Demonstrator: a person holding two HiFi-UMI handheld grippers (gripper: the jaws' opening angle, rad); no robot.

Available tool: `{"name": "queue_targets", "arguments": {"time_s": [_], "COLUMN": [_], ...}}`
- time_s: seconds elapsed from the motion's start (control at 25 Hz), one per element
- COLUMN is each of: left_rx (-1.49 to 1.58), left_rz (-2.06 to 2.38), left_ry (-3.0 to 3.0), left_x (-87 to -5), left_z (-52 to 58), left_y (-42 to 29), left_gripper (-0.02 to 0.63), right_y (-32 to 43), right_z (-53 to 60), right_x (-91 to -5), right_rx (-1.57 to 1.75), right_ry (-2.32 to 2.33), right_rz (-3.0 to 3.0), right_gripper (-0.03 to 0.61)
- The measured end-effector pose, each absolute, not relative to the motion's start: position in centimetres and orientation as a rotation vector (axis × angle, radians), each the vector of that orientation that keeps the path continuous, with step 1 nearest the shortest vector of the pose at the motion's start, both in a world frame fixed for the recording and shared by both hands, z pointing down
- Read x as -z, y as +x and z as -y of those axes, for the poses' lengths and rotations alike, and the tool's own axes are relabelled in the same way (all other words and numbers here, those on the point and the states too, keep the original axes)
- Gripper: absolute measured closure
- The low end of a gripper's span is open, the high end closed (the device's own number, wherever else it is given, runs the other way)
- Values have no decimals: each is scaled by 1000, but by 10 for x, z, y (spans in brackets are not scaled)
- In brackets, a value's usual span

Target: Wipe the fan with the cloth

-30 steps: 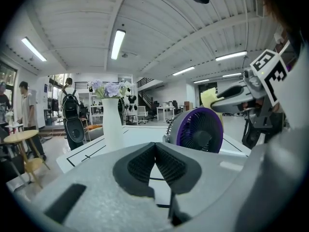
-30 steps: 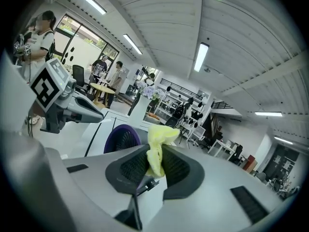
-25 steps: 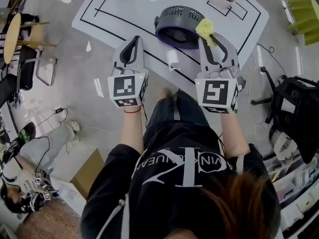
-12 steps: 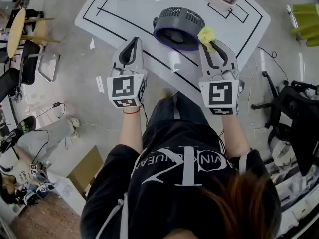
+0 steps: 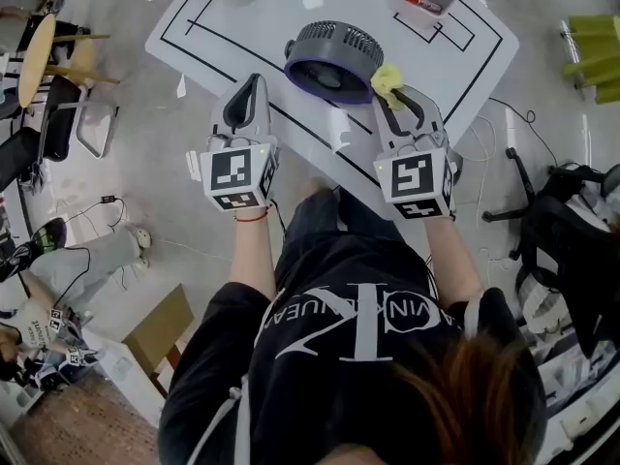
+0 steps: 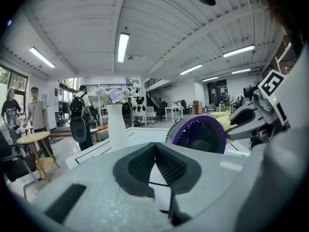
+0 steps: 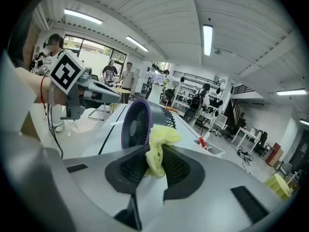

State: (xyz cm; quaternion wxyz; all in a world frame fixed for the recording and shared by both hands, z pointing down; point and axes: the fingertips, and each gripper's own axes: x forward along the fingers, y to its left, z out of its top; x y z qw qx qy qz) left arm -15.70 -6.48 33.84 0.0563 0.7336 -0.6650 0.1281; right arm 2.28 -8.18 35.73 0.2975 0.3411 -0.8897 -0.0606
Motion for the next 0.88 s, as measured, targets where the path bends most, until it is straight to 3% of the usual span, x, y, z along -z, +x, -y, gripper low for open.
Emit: {"name": "queue_targets", "arguments": {"time_s": [0.88], "left_rx": [-391], "left_rz": [2108], "left_ry": [2214], "left_x": [-317], "left_z": [63], "left_y": [-141], "left_gripper": [603], "right_y": [38], "right_z": [88], "right_x": [-338], "right_rx": [247], "right_ry": [807], "right_rz": [2443], "right_gripper": [495]}}
